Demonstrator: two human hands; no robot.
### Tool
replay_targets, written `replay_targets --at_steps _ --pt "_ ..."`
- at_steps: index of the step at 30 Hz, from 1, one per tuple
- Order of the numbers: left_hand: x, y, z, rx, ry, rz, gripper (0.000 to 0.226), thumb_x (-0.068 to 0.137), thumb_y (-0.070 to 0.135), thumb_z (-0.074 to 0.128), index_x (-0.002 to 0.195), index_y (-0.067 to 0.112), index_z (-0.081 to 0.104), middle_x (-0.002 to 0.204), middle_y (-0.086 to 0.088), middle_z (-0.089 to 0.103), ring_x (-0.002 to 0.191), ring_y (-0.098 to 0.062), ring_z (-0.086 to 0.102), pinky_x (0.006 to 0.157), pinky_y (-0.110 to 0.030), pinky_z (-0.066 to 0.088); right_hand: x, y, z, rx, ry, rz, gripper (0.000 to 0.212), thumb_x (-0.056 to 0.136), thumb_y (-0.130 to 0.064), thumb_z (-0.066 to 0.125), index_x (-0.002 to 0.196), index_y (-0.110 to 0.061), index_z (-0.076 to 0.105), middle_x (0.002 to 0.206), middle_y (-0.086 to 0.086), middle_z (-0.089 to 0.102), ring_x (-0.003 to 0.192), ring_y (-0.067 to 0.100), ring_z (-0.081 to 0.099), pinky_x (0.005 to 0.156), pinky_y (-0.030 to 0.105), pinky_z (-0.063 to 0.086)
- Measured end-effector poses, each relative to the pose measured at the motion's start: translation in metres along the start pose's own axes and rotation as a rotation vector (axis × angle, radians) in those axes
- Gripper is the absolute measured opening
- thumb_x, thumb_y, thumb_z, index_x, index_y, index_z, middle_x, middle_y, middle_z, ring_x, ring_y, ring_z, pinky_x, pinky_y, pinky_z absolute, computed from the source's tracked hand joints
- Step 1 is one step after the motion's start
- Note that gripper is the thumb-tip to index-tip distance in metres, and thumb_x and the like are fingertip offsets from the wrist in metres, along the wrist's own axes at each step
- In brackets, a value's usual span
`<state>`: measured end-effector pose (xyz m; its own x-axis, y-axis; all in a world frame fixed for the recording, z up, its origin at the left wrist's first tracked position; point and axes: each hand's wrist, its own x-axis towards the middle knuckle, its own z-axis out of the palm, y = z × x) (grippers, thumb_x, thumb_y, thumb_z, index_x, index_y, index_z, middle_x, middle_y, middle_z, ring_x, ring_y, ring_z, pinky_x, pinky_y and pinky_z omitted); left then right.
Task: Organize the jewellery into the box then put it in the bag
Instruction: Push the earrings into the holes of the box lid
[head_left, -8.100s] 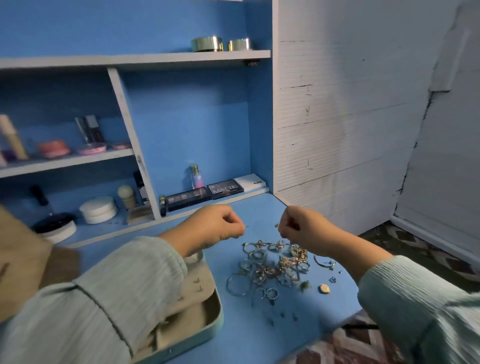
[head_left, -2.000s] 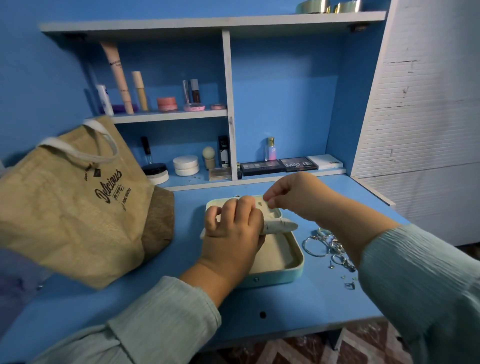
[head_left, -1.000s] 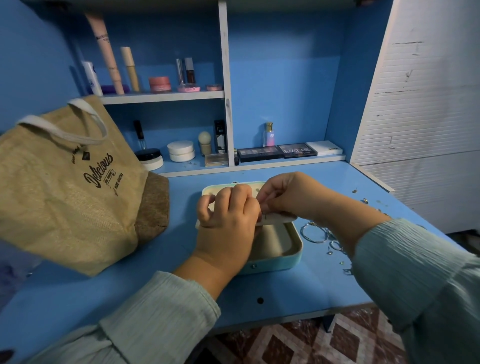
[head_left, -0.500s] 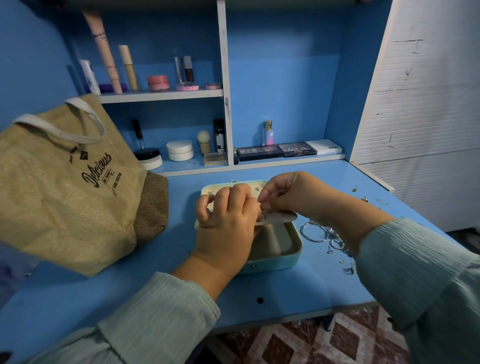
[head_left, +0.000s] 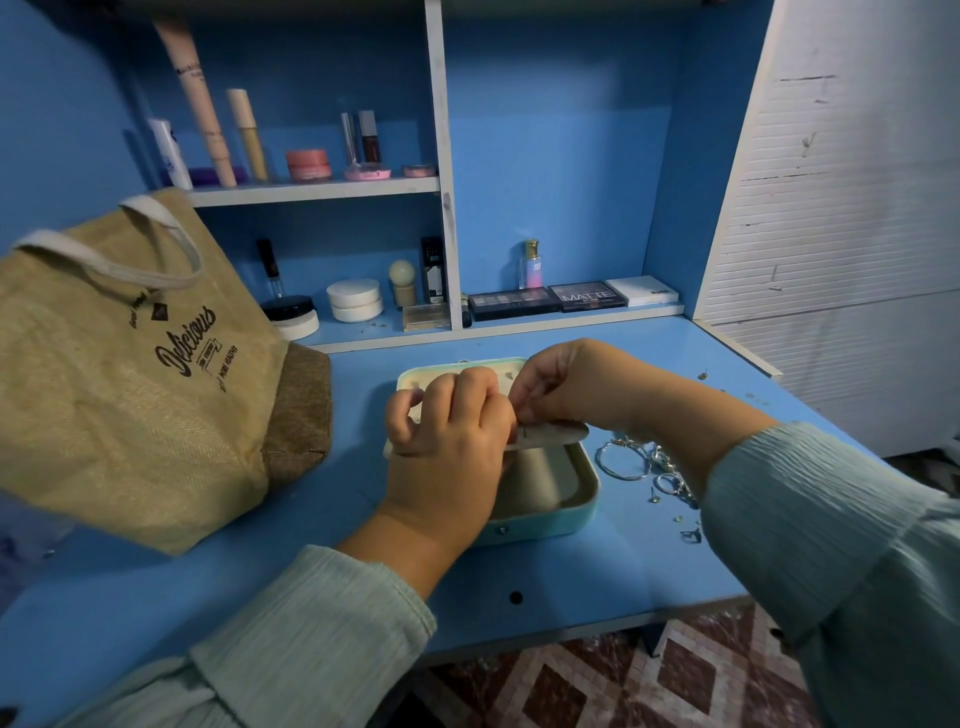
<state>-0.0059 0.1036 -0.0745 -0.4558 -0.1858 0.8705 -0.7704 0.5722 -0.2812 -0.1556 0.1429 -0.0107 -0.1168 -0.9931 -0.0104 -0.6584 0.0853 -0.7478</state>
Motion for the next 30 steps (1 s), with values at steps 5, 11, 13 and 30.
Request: replay_targets --at_steps 5,11,13,30 --pt "0.000 0.000 -0.001 -0.009 0.007 0.001 0.027 0.055 0.016 0.085 0.072 0.019 0.065 0.086 -0.001 0.063 0.087 -0.020 0.040 0.077 -0.035 0.025 -0.001 -0.006 -0.002 -0.071 -0.037 -0.008 0.027 0.079 -0.005 0.065 0.070 -0.030 0.066 0.069 -0.013 0.064 0.064 0.001 0.055 0.063 0.015 0.043" --pt "-0.001 -0.001 0.000 -0.009 0.033 0.025 0.011 0.066 0.010 0.064 0.076 0.016 0.065 0.087 -0.003 0.063 0.086 -0.021 0.039 0.075 -0.035 0.025 -0.002 -0.009 -0.002 -0.156 -0.061 -0.024 0.026 0.081 -0.007 0.065 0.074 -0.032 0.065 0.070 -0.015 0.063 0.065 -0.002 0.054 0.062 0.013 0.041" --pt "-0.001 -0.001 0.001 -0.019 0.028 0.021 0.014 0.064 0.009 0.070 0.075 0.016 0.065 0.087 -0.003 0.063 0.086 -0.021 0.040 0.075 -0.035 0.024 -0.003 -0.008 -0.004 -0.159 -0.075 -0.023 0.023 0.083 -0.009 0.064 0.081 -0.032 0.066 0.071 -0.017 0.063 0.065 -0.005 0.054 0.061 0.012 0.039" --pt "0.000 0.000 0.001 -0.022 0.028 0.026 0.021 0.070 0.003 0.051 0.076 0.015 0.066 0.087 -0.003 0.064 0.086 -0.021 0.040 0.072 -0.033 0.023 0.005 -0.014 -0.003 -0.505 -0.128 -0.057 0.014 0.088 -0.021 0.057 0.093 -0.017 0.069 0.088 -0.008 0.061 0.083 0.010 0.052 0.068 0.019 0.041"
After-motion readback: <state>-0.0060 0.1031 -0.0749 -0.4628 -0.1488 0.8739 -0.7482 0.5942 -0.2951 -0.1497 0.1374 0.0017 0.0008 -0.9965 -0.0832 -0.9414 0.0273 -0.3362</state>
